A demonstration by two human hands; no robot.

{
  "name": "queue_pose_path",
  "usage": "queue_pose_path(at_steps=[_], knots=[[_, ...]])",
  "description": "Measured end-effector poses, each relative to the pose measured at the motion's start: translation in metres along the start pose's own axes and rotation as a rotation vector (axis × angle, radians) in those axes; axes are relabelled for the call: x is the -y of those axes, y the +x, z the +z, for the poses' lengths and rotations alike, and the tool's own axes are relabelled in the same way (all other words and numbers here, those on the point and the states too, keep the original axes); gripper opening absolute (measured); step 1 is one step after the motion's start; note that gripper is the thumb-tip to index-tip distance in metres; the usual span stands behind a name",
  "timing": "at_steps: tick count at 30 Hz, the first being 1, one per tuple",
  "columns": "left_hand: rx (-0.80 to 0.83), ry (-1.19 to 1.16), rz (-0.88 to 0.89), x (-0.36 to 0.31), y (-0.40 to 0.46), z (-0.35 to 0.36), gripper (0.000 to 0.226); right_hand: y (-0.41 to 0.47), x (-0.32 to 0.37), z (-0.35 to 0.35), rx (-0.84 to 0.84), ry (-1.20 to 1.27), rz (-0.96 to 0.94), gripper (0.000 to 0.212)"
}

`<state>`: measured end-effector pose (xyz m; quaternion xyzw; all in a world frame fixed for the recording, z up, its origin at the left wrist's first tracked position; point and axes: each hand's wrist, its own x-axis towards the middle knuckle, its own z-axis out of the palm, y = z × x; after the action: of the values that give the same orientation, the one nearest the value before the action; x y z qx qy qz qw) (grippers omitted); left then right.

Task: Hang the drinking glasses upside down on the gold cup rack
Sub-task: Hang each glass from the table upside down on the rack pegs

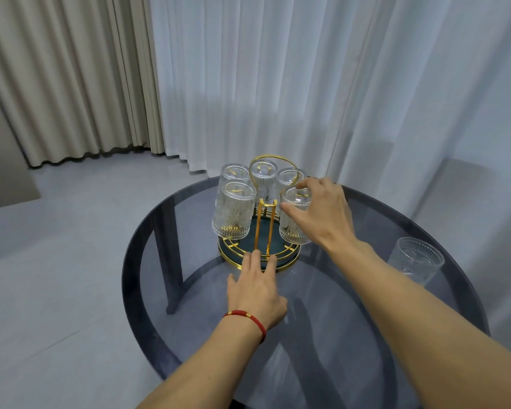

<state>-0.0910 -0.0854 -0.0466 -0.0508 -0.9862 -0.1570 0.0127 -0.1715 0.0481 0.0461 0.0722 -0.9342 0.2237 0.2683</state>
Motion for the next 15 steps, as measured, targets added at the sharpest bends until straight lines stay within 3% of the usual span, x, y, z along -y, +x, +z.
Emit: queue_pose_path(at_steps=[9,13,15], knots=[[-0.057,0.010,0.028,-0.007,-0.003,-0.004,0.074,-0.030,-0.014,-0.006,0.090,0.077,-0.016,0.066],[-0.221,-0.209,0.173,-0.014,-0.006,-0.010,0.058,-0.064,-0.043,-0.014,-0.124,0.223,0.089,0.055],[-0.247,-0.401,0.283,-0.019,-0.009,-0.014,0.057,-0.085,-0.064,-0.017,-0.249,0.138,0.166,0.056]])
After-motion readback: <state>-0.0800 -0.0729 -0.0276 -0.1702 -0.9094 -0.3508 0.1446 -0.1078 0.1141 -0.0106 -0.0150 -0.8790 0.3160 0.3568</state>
